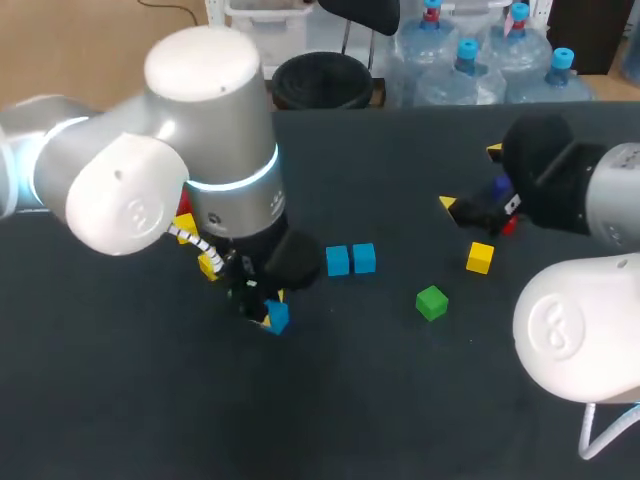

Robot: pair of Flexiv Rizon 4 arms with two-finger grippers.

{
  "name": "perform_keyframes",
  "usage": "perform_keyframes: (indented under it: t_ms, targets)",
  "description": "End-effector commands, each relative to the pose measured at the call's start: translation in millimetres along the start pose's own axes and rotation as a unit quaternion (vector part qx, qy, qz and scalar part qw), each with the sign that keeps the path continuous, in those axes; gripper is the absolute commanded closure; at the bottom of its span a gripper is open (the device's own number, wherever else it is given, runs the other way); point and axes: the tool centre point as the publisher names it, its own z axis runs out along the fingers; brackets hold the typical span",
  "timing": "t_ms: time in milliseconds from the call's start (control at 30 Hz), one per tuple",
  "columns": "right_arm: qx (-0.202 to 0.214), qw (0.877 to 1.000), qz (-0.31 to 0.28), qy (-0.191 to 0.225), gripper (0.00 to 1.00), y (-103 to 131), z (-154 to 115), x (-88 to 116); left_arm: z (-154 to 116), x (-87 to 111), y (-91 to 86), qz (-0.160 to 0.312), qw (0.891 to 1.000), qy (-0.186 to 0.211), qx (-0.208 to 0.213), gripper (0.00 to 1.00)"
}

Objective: Place the blue cubes, place green cubes on the blue cubes, place the yellow cubes on the green cubes, then place the red cubes on the yellow cubes, and place purple cube on the red cubes.

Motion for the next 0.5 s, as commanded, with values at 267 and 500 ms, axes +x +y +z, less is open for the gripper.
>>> perform_keyframes:
  t_ms: [267, 500]
  targets:
    - [-0.001, 1.000, 0.000, 0.000, 0.00, -1, 0, 0, -13, -0.3, 37.9, -0.091, 0.995, 0.021, 0.025, 1.00]
    - [-0.001, 1.000, 0.000, 0.000, 0.00, -1, 0, 0, -24, -6.8, 57.3, -0.121, 0.993, 0.009, 0.005, 1.00]
